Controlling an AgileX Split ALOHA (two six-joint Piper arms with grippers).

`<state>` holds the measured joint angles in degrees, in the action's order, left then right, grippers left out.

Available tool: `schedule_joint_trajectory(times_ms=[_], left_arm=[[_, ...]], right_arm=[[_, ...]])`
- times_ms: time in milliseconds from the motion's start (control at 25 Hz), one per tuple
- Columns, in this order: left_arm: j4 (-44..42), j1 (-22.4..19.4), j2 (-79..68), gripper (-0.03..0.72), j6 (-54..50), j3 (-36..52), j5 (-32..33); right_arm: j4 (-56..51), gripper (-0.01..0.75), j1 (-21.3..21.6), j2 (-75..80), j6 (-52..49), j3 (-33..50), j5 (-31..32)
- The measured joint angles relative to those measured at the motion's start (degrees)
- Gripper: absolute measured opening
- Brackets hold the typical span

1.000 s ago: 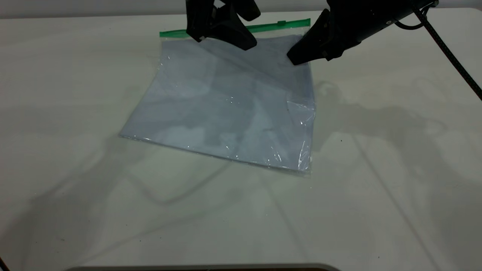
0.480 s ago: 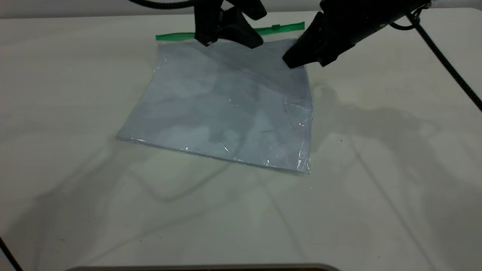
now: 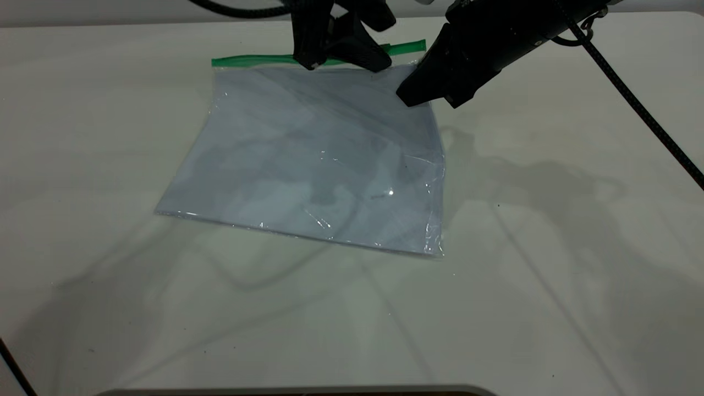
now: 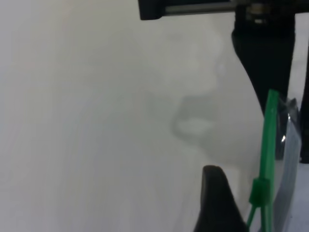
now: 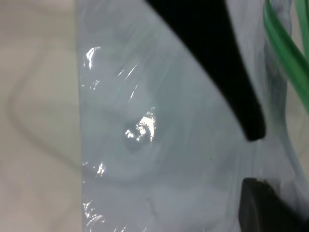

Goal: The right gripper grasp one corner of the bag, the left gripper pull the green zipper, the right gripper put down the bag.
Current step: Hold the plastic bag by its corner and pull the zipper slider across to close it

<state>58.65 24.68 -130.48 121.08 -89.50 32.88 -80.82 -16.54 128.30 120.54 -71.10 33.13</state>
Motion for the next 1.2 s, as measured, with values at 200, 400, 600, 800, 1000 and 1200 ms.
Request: schedule_joint_trajectory(times_ms=[200, 400, 600, 800, 1000, 1200], left_arm=[[0.7, 0.1, 0.0, 0.458, 0.1, 0.0, 0.8], [0.8, 0.1, 0.0, 0.386, 0.1, 0.0, 0.8], [1.0, 0.1, -0.9, 0.337, -0.2, 0.0, 0.8], [1.0, 0.1, -2.2, 0.210, 0.0, -0.1, 0.8], [0.1, 0.1, -2.2, 0.089, 0.0, -1.4, 1.2], [-0.7, 0.1, -2.2, 0.049, 0.0, -2.3, 1.4]], right_arm=[[-0.6, 0.035, 0.0, 0.0, 0.1, 0.0, 0.6], [-0.6, 0.035, 0.0, 0.0, 0.1, 0.0, 0.7], [-0.9, 0.035, 0.0, 0.0, 0.0, 0.0, 0.7], [-0.9, 0.035, 0.0, 0.0, 0.0, 0.0, 0.8], [-1.9, 0.035, 0.0, -0.3, -0.1, 0.0, 0.4], [-2.6, 0.035, 0.0, -0.5, -0.3, 0.0, -0.2]])
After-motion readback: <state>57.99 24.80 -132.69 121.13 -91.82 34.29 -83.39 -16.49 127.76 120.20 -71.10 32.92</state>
